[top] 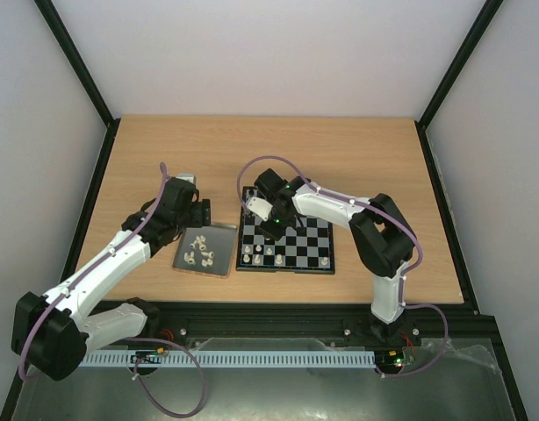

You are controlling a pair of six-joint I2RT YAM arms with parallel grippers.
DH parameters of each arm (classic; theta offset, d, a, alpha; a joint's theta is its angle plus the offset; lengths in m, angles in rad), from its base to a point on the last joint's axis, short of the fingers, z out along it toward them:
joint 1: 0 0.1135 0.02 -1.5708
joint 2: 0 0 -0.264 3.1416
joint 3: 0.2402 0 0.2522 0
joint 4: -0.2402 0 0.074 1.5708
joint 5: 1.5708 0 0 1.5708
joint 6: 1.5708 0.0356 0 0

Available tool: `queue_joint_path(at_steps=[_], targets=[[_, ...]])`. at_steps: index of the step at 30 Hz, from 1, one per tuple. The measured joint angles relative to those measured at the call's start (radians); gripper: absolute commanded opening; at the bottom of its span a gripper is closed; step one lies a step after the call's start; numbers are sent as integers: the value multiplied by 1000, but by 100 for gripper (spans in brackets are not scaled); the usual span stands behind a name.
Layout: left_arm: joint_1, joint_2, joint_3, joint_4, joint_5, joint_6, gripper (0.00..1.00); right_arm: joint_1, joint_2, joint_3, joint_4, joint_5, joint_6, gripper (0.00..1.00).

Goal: Set up the chess pieces on the board

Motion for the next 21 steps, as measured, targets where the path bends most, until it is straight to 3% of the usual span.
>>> queue_joint_path(at_steps=[5, 21], targets=[[0, 2, 0, 0, 7, 2, 87, 0, -1, 0, -6, 0, 1, 3], [0, 11, 0, 0, 16, 7, 88, 0, -150, -129, -31, 14, 4, 1]])
